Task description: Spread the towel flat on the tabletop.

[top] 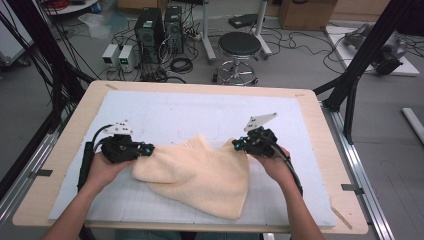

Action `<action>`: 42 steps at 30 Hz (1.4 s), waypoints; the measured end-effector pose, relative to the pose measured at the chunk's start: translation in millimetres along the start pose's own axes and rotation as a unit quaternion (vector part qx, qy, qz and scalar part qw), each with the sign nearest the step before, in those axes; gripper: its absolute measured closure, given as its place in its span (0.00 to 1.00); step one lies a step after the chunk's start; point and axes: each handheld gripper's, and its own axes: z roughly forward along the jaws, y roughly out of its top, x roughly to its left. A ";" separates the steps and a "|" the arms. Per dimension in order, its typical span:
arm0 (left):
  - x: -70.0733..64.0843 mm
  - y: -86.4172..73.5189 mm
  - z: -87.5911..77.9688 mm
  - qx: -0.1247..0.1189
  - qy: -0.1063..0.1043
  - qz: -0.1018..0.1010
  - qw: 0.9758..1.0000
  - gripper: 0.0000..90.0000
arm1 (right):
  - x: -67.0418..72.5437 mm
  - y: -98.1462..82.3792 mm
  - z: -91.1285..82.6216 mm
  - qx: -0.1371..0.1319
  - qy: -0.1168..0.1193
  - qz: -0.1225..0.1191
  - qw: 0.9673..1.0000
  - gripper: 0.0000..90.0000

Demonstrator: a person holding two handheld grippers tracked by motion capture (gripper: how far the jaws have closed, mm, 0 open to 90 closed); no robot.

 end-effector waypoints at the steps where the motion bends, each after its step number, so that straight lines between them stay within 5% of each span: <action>1: 0.0 0.0 0.0 0.000 0.000 0.000 1.000 0.93 | -0.8 3.4 -5.7 -0.006 -0.008 -0.001 1.000 1.00; 3: -1.6 14.7 -12.4 -0.035 0.024 0.003 0.999 0.93 | -2.3 9.3 -17.2 -0.016 -0.027 -0.009 0.999 1.00; 7: -7.5 23.4 -25.4 -0.059 0.029 0.012 0.998 0.93 | -0.8 15.2 -40.2 -0.048 -0.041 -0.013 0.998 1.00; 10: -24.5 17.1 -35.1 -0.048 0.020 0.041 0.998 0.93 | 6.5 11.7 -46.6 -0.047 -0.038 -0.018 0.998 1.00; 12: -38.4 1.8 -39.1 -0.031 0.011 0.057 0.998 0.93 | 24.8 -5.3 -49.1 -0.037 -0.028 -0.031 0.998 0.99; 20: -80.4 -64.4 -50.5 0.018 -0.041 0.052 0.998 0.92 | 64.9 -52.4 -45.1 -0.015 0.013 -0.027 0.999 0.99; 24: -84.4 -62.4 -50.7 0.031 -0.058 0.061 0.996 0.82 | 74.3 -56.1 -47.6 -0.003 0.026 -0.037 0.999 0.96; 27: -78.7 -43.3 -51.2 0.015 -0.056 0.067 0.996 0.73 | 69.0 -46.7 -55.2 -0.028 0.024 -0.031 0.999 0.87; 30: -67.5 -17.6 -39.8 0.007 -0.054 0.076 0.996 0.69 | 57.8 -32.0 -54.4 -0.031 0.011 -0.033 0.999 0.76; 33: -55.0 5.0 -17.1 -0.007 -0.053 0.080 0.995 0.65 | 36.4 -19.6 -33.7 -0.023 0.005 -0.028 0.999 0.63; 37: -41.3 16.3 21.6 -0.006 -0.063 0.075 0.995 0.61 | 26.7 -18.2 -15.0 -0.009 0.010 -0.027 1.000 0.51; 39: -30.9 13.9 43.9 0.031 -0.049 0.077 0.995 0.59 | 17.8 -22.4 -3.4 0.007 0.024 -0.007 1.000 0.49; 41: -18.1 7.9 64.0 0.070 -0.044 0.049 0.995 0.59 | 10.3 -29.5 6.8 0.020 0.024 0.010 0.999 0.49; 42: -13.1 4.0 72.8 0.094 -0.048 0.045 0.993 0.60 | 8.3 -33.1 12.0 0.023 0.031 0.017 0.999 0.51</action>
